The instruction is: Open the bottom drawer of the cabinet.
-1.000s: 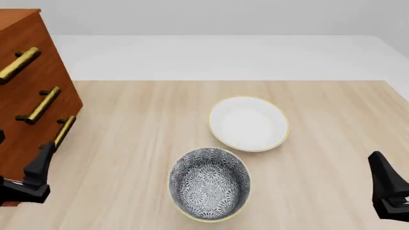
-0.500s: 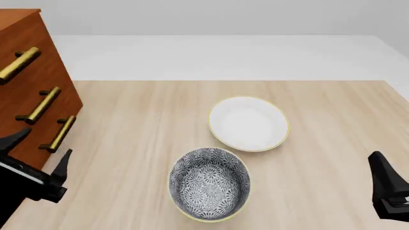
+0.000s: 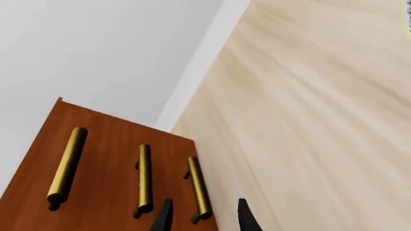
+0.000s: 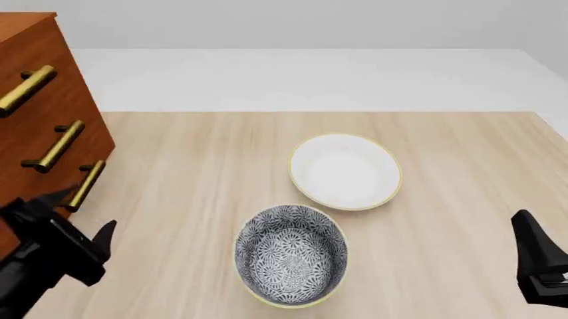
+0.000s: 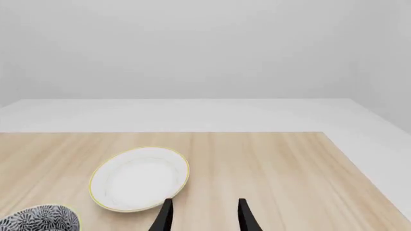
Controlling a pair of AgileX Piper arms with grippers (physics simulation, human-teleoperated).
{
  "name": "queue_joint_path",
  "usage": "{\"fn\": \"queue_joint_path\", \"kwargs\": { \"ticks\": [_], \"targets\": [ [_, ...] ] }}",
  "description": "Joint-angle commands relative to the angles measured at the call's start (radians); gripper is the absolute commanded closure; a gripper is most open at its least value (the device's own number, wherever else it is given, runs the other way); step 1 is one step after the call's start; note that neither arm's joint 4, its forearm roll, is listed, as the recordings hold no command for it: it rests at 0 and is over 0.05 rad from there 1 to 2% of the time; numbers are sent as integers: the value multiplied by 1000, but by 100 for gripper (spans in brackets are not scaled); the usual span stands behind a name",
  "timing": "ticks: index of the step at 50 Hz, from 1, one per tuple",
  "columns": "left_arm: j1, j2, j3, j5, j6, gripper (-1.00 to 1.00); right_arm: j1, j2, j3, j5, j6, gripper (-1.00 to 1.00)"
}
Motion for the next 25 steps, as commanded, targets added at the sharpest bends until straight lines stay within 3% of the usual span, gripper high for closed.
{"fn": "queue_joint_path", "kwargs": {
  "ticks": [1, 6, 10, 13, 25],
  "targets": [
    [-4, 156, 2, -114, 103, -100, 0, 0, 0, 1, 0, -100],
    [13, 260, 2, -200, 148, -100, 0, 0, 0, 0, 0, -100],
    [53, 502, 2, -403, 231, -100, 0, 0, 0, 0, 0, -100],
    [75, 557, 2, -448, 253, -100, 0, 0, 0, 0, 0, -100],
    [130, 595, 2, -459, 326, -100, 0, 0, 0, 0, 0, -100]
  ]
}}
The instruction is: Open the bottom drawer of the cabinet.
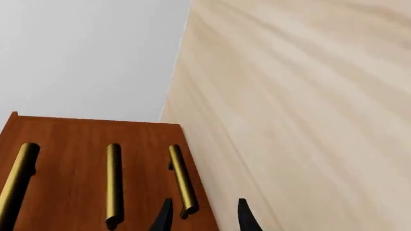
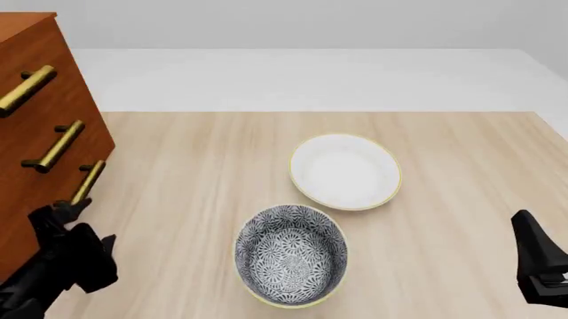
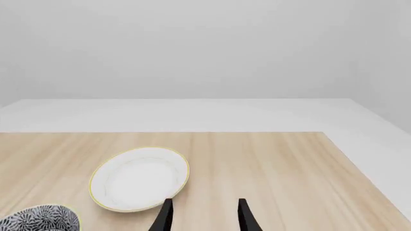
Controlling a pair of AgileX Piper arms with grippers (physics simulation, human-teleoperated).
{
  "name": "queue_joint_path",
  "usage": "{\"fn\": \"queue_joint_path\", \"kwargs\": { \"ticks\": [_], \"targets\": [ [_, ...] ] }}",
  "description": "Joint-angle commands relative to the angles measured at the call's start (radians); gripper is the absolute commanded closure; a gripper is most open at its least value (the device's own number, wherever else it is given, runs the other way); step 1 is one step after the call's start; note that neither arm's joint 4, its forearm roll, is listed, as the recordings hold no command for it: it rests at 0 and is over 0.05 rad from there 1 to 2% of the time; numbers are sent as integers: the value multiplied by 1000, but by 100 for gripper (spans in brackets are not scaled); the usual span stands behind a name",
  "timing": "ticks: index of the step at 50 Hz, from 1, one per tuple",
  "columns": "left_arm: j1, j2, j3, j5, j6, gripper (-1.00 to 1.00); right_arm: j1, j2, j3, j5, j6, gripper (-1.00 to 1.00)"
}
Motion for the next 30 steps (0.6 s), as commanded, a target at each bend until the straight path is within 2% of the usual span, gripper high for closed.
{"fn": "queue_joint_path", "kwargs": {
  "ticks": [1, 9, 12, 15, 30],
  "targets": [
    [50, 111, 0, -78, 86, -100, 0, 0, 0, 0, 0, -100],
    [159, 141, -14, -78, 175, -100, 0, 0, 0, 0, 0, -100],
    [172, 138, -15, -78, 191, -100, 0, 0, 0, 0, 0, -100],
    [191, 145, -21, -78, 237, -100, 0, 0, 0, 0, 0, -100],
    [251, 210, -94, -78, 303, -100, 0, 0, 0, 0, 0, -100]
  ]
}}
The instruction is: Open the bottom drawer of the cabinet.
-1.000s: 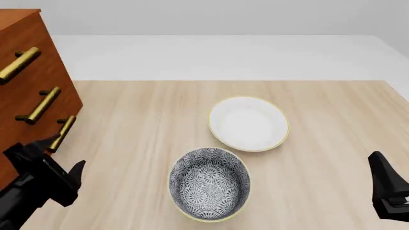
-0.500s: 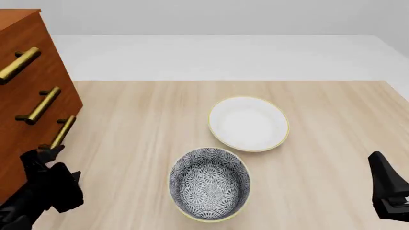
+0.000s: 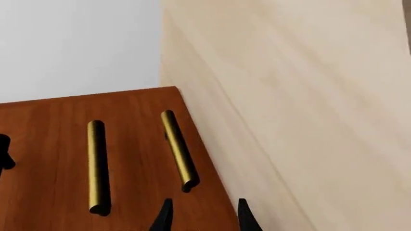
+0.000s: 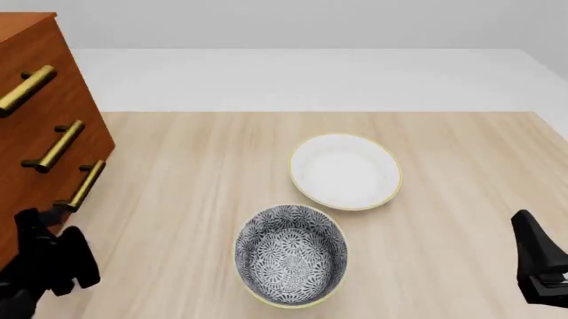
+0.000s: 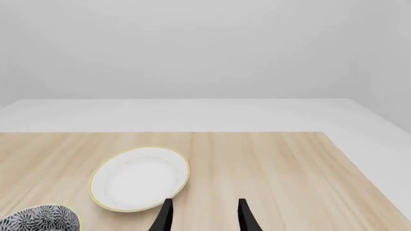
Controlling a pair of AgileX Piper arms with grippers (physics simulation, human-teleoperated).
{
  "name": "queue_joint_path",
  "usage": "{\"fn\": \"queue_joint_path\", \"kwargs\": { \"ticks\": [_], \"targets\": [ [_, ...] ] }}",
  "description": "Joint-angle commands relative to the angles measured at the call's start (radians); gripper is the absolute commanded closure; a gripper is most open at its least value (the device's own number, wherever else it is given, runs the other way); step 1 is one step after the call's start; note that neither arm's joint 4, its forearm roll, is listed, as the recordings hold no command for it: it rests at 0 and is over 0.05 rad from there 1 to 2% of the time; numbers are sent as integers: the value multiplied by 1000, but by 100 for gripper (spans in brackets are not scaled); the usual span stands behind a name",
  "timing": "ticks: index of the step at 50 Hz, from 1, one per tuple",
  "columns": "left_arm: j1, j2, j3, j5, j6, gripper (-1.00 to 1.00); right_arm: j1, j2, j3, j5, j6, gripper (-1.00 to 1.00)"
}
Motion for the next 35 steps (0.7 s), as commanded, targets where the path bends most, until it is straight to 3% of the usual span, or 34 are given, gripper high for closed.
{"fn": "queue_joint_path", "kwargs": {
  "ticks": [1, 18, 35],
  "targets": [
    [55, 52, -51, -4, 59, -100, 0, 0, 0, 0, 0, -100],
    [105, 103, -128, 10, 93, -100, 0, 0, 0, 0, 0, -100],
    [116, 53, -258, 142, 108, -100, 0, 0, 0, 0, 0, -100]
  ]
}}
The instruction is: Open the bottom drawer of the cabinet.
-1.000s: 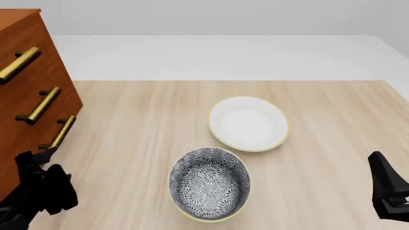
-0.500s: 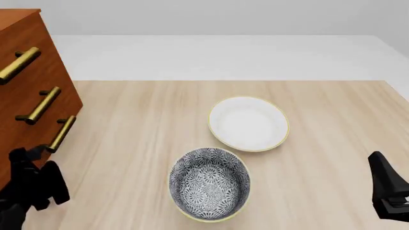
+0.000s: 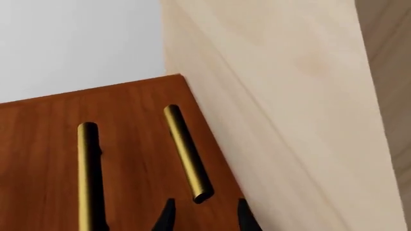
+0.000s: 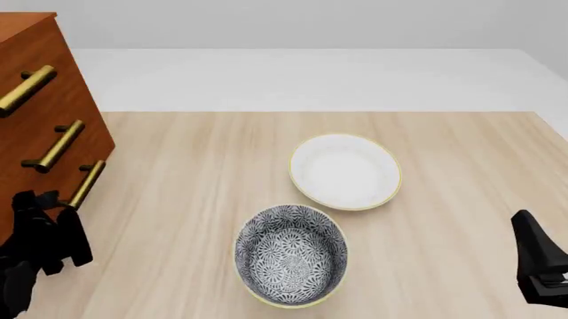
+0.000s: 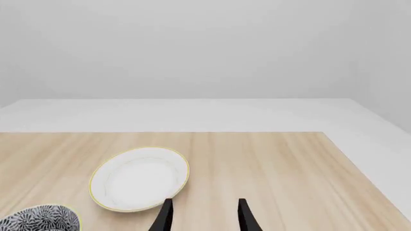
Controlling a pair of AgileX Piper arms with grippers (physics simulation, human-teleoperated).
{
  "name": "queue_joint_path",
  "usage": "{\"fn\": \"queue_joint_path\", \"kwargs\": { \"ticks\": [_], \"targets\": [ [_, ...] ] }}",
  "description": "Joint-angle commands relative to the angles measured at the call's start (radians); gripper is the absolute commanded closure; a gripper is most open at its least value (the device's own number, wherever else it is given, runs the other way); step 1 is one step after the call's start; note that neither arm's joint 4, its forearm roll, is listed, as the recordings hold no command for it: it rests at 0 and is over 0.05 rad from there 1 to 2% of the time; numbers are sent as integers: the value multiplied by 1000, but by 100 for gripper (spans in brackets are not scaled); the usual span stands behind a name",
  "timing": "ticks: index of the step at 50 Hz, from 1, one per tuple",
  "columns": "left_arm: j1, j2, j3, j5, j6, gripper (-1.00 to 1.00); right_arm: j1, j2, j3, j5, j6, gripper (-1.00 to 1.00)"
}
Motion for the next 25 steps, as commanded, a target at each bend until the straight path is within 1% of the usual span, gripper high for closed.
{"fn": "queue_joint_path", "kwargs": {
  "ticks": [1, 16, 24, 25],
  "targets": [
    [28, -23, -107, 77, 6, -100, 0, 0, 0, 0, 0, -100],
    [24, -12, -164, 112, 5, -100, 0, 0, 0, 0, 0, -100],
    [21, -5, -178, 118, 0, -100, 0, 0, 0, 0, 0, -100],
    [18, -4, -176, 114, 0, 100, 0, 0, 0, 0, 0, -100]
  ]
}}
